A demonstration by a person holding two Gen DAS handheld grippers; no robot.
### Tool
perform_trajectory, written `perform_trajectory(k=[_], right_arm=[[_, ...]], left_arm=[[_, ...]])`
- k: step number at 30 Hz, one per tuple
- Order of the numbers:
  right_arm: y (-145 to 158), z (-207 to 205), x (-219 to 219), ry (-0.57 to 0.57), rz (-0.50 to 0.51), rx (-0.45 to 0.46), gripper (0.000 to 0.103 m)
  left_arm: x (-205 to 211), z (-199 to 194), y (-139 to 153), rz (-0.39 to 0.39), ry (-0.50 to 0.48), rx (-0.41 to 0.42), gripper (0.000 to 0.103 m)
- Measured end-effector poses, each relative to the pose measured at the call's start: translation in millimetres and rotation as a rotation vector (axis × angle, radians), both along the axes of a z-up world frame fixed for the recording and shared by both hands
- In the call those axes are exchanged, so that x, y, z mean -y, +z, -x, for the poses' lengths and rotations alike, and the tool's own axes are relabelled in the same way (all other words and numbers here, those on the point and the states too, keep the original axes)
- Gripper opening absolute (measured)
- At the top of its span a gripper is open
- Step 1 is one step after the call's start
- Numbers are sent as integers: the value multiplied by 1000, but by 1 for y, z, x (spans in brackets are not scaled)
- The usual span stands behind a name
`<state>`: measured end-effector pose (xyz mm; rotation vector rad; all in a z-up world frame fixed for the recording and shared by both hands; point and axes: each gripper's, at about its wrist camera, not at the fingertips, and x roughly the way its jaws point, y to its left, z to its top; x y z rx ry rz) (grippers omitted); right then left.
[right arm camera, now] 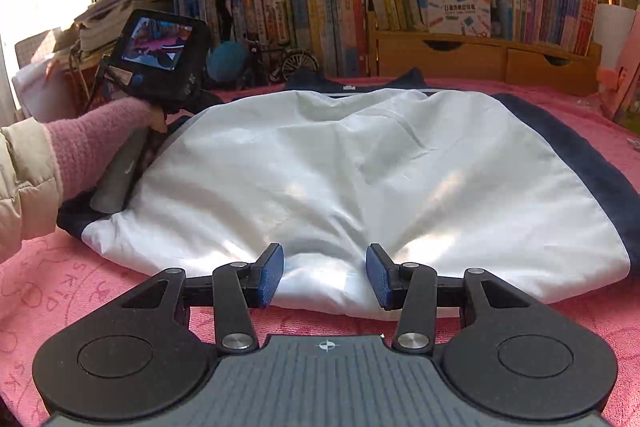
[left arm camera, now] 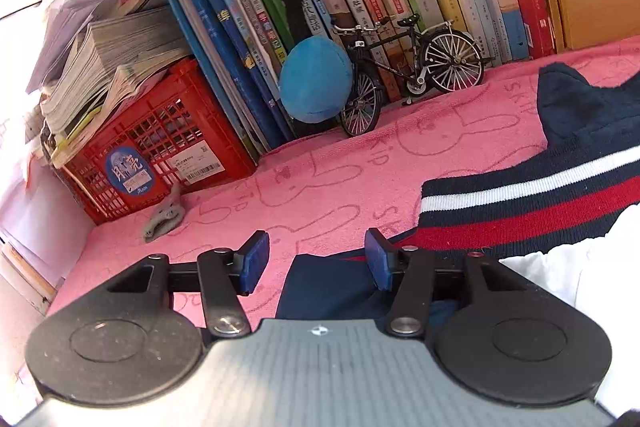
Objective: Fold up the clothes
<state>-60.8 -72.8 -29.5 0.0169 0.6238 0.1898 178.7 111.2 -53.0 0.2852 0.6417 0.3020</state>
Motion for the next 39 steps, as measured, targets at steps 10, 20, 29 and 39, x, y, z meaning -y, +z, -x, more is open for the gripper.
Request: perform_trajectory(k=[10,20,29,39], right_arm=[[-5,-2,7,-13,-39,21,69],[-4,1,12,-53,-65,40,76],[-5,2,10,-35,-80,40,74],[2,-6,0,-90,-57,63,55]], left_arm=[[41,75,53,299,-328,82,59],[123,30,28,233,-450,-111,34],[144,1,18,178,-439,-114,33],[140,7,12,199,-456,-22,33]])
